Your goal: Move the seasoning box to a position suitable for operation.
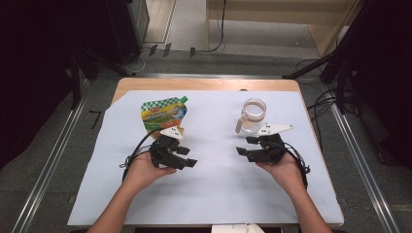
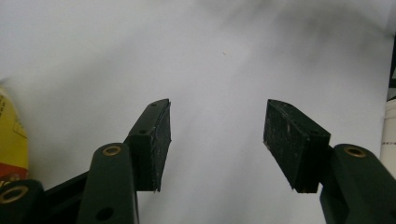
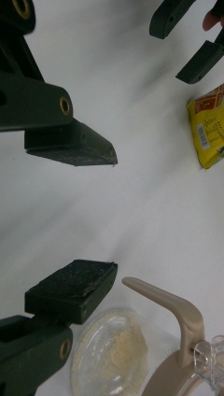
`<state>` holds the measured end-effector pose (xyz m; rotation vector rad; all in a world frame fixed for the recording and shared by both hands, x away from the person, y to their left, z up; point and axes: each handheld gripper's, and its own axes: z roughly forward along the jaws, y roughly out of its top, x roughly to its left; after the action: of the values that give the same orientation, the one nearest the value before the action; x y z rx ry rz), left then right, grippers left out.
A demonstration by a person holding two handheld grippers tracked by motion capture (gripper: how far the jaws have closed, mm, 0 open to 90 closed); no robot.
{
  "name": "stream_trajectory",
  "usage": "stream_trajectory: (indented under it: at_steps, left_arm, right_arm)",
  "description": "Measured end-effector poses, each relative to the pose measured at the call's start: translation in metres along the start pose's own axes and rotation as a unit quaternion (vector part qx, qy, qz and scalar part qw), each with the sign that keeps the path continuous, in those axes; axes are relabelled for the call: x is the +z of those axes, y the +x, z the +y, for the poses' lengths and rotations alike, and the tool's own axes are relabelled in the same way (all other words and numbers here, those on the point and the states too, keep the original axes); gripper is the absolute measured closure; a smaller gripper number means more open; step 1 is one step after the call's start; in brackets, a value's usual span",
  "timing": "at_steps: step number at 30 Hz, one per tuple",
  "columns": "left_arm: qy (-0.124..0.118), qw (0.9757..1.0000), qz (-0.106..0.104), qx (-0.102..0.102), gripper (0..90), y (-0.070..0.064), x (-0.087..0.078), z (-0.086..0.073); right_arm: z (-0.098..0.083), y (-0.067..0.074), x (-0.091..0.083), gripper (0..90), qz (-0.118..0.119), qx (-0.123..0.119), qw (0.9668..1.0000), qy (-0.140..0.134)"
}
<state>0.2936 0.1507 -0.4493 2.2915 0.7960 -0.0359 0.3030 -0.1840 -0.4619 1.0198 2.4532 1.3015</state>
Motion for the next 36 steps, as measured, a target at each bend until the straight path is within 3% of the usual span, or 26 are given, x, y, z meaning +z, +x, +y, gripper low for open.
stream_trajectory:
  at_steps: [2, 8, 14, 22, 36]
  left_arm:
    - [-0.012, 0.9998, -0.015, -0.003, 41.5, 0.000, -0.003, -0.001]
    - [-0.015, 0.9998, -0.008, 0.012, 40.2, -0.003, -0.007, -0.002]
    - [-0.019, 0.9998, -0.004, 0.009, 39.9, -0.001, -0.008, -0.002]
    - [-0.026, 0.9996, -0.013, 0.006, 39.3, 0.000, -0.007, 0.001]
    - [-0.025, 0.9996, -0.008, 0.002, 39.2, 0.002, -0.008, -0.001]
  right_arm:
    - [0.000, 0.000, -0.002, 43.7, 0.000, -0.004, 1.0000, -0.007]
    - [0.000, -0.003, -0.004, 45.4, -0.003, 0.010, 0.9999, -0.010]
    - [0.000, -0.003, -0.006, 46.1, -0.004, 0.006, 0.9999, -0.014]
    - [0.000, -0.002, -0.010, 46.4, -0.012, 0.008, 0.9997, -0.017]
    - [0.000, -0.016, -0.011, 45.1, -0.041, 0.014, 0.9988, -0.023]
